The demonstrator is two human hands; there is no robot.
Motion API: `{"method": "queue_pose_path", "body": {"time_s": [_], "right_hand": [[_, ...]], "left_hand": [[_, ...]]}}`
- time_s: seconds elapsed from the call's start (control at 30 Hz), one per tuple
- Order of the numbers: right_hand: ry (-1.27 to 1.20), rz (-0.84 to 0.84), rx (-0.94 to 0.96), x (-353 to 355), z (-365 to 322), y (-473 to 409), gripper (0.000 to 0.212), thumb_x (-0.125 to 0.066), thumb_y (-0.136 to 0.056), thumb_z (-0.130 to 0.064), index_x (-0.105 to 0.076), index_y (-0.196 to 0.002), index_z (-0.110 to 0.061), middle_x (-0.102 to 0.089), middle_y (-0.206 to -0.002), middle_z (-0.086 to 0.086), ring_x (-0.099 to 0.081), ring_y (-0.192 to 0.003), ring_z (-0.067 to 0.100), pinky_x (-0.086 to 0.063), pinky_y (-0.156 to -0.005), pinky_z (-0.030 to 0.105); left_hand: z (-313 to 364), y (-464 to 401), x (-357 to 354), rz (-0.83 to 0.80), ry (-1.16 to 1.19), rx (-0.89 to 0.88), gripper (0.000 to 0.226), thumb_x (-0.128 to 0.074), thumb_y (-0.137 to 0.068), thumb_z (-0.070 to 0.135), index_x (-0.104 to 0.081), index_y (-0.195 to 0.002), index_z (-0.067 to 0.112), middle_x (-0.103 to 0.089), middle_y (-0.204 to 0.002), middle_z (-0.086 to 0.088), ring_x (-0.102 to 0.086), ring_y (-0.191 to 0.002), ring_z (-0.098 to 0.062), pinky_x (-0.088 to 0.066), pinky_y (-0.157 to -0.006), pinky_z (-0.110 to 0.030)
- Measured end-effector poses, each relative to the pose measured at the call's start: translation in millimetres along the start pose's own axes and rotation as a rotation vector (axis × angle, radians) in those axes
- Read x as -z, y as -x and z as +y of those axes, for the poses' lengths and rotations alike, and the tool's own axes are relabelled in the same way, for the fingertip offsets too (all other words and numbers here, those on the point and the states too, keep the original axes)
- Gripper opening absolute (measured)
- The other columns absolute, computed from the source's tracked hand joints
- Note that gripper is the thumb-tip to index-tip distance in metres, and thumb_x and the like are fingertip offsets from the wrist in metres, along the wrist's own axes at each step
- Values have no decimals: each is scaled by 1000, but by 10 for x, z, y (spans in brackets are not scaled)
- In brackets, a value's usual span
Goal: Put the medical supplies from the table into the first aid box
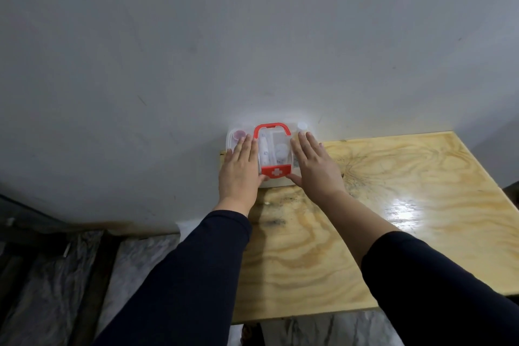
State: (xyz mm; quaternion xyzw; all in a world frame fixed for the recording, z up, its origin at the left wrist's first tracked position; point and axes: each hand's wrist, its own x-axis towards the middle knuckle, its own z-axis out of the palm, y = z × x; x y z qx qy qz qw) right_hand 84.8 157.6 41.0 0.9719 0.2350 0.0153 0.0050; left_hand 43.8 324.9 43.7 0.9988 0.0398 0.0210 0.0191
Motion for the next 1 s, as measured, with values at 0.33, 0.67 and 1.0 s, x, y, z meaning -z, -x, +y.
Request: {"method": "queue_pose_path", "body": {"time_s": [0.33, 0.67, 1.0], "right_hand": [[-50, -70, -45, 110, -65, 62, 84, -39, -92, -56, 2, -152, -14, 4, -162, 7, 5, -150, 24, -10, -121, 39], [-33, -16, -75, 23, -125, 21, 78, -44, -96, -44, -2, -152, -11, -2, -162, 11, 2, -150, 28, -11, -121, 40], [-169, -106, -11, 717, 59, -23, 68, -58, -89, -45, -32, -147, -20, -34, -155, 2, -27, -145, 20, -25, -119, 38]], "left_hand": [[39, 65, 160, -92, 35, 2, 86, -53, -95, 40, 1, -155, 9, 3, -164, -7, 2, -151, -20, -12, -123, -38], [57, 8, -64, 31, 12, 38, 77, -50, -99, 30, -1, -155, 10, 1, -164, -6, 1, -151, -19, -11, -121, -36], [-104, 146, 287, -11, 191, -41, 76, -52, -97, 36, -10, -155, 11, -8, -164, -3, -10, -150, -18, -13, -122, -35]]}}
